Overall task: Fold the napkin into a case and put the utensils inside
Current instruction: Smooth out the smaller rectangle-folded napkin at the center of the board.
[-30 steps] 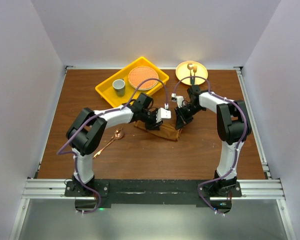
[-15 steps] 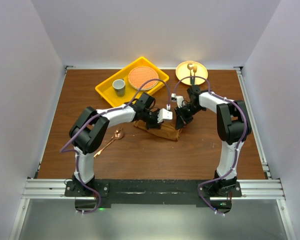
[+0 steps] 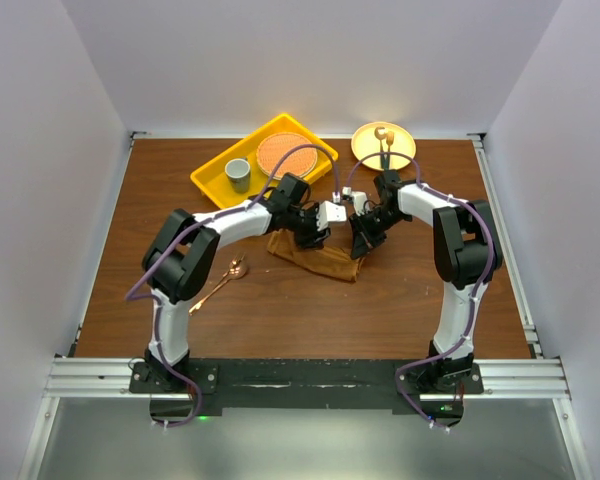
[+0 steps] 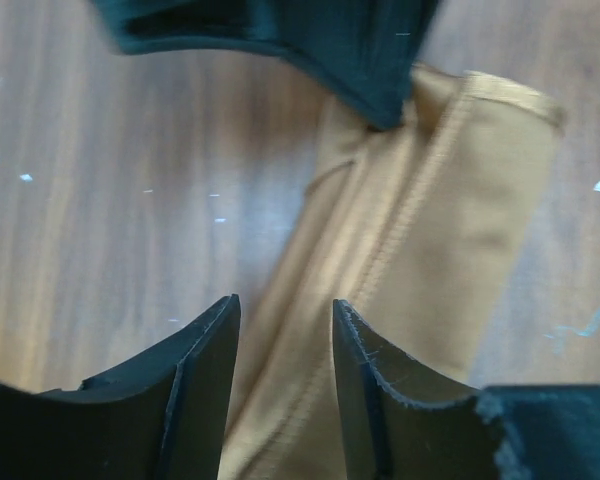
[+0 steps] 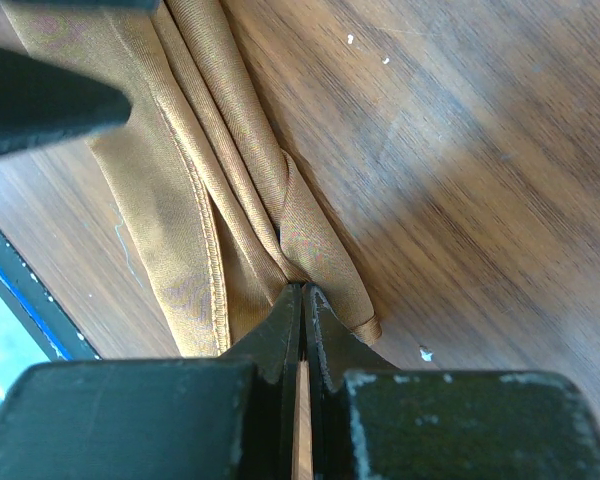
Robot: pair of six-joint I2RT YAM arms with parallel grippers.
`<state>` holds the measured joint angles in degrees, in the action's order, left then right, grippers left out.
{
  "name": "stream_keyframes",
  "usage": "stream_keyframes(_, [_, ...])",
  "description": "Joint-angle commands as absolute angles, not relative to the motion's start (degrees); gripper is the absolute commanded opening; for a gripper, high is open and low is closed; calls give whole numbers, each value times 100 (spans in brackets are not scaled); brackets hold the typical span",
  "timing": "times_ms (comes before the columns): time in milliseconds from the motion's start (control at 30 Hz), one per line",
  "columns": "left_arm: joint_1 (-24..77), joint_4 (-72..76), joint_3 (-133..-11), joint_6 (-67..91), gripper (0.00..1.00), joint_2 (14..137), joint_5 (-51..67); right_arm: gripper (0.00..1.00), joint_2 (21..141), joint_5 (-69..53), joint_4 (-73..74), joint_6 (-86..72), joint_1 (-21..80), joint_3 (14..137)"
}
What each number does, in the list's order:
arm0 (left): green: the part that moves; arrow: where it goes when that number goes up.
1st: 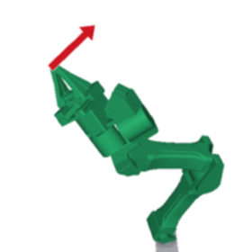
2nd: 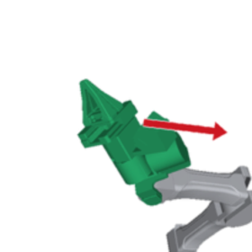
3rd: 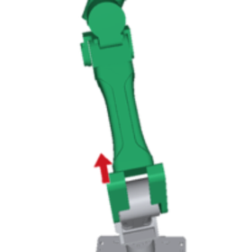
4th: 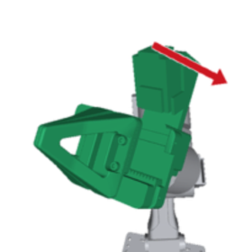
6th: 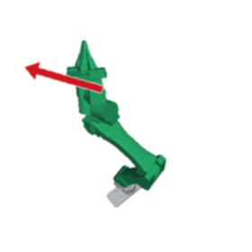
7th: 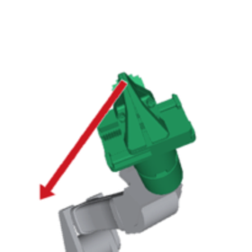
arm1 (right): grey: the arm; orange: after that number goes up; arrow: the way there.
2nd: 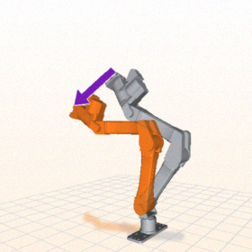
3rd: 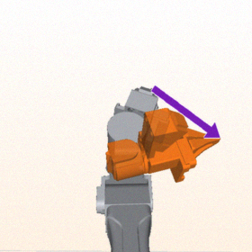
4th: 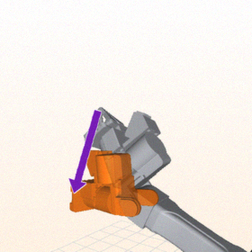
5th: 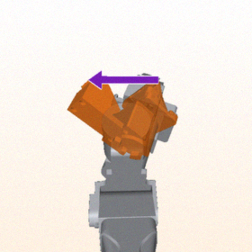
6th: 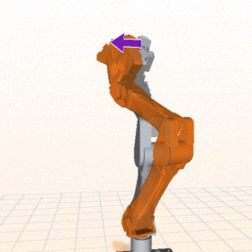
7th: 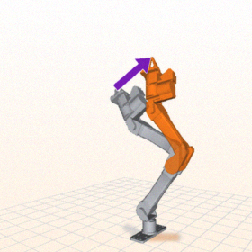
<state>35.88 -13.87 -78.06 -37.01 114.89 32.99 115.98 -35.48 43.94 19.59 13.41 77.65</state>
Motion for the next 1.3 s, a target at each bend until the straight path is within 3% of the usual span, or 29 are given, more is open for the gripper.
stream_keyframes(0, [3498,-1617,-8165,-3612,48,11794,3419,0,11804,-3076,4359,2215,1345,7831])
stream_keyframes(233, [3498,-2065,-8341,-3612,43,12102,3612,0,11777,-3085,4438,2206,1345,7901])
stream_keyframes(400, [3524,-2583,-8227,-3761,21,12076,4025,0,11655,-3164,4570,2276,1345,7901])
stream_keyframes(600, [3630,-2611,-7578,-3543,9,11497,4315,0,11417,-3383,4877,2452,1354,7726])
stream_keyframes(767, [3700,-2243,-6953,-2831,10,10865,4351,0,11066,-3717,5159,2654,1476,7235])
stream_keyframes(833, [3718,-2005,-6646,-2191,19,10688,4237,0,10952,-3823,5168,2532,1599,6936])
stream_keyframes(867, [3709,-1760,-6549,-2006,30,10505,4184,0,10882,-3867,5107,2514,1634,6935])
stream_keyframes(967, [3613,-943,-6005,-1373,38,9839,4008,0,10924,-3868,4983,2347,1670,6978])
stream_keyframes(1133, [3603,-457,-5642,-1651,38,9028,4026,0,11127,-3630,4984,2355,1679,7031])
stream_keyframes(1267, [3997,-738,-5765,-2240,38,9052,3815,0,11346,-3630,5018,2233,1670,7084])
